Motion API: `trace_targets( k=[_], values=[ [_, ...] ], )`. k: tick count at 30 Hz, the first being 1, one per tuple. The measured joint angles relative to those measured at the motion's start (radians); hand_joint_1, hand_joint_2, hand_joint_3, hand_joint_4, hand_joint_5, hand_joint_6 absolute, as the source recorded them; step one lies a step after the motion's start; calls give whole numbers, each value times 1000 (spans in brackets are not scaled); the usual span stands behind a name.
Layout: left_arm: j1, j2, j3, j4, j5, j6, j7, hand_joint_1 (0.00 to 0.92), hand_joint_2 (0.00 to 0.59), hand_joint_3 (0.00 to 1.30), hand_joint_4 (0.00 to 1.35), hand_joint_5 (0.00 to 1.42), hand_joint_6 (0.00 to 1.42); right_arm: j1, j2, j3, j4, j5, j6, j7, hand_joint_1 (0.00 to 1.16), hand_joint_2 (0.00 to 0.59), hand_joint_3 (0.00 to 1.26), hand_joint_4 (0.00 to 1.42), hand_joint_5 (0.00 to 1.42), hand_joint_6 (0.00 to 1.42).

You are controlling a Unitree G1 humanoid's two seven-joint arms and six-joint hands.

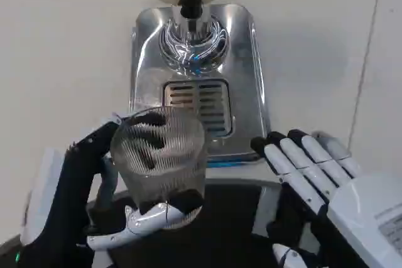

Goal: Grasp the cup under the faucet to collect the drink, then remove the cup.

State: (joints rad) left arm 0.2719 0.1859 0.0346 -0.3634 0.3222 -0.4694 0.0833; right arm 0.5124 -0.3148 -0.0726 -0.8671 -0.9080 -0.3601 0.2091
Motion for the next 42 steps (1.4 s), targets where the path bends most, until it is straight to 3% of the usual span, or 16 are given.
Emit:
trace_targets(
  k=[15,26,35,42],
  values=[
    [-27,-8,4,42,0,4,0,684,55,1215,1248,1372,1424,-29,-7,-18,23,14,21,4,5,586,0,0,0,0],
    [-148,-44,-11,186,40,47,21,690,58,1215,1248,1374,1424,-72,4,17,52,13,81,23,7,586,0,0,0,0],
    [-379,-62,-24,417,84,56,109,691,59,1215,1248,1374,1424,-63,-2,11,29,17,131,63,7,586,0,0,0,0],
    [-570,-52,-63,650,114,42,172,694,60,1216,1248,1374,1424,-29,-11,-62,-53,59,175,118,7,586,0,0,0,0]
  ],
)
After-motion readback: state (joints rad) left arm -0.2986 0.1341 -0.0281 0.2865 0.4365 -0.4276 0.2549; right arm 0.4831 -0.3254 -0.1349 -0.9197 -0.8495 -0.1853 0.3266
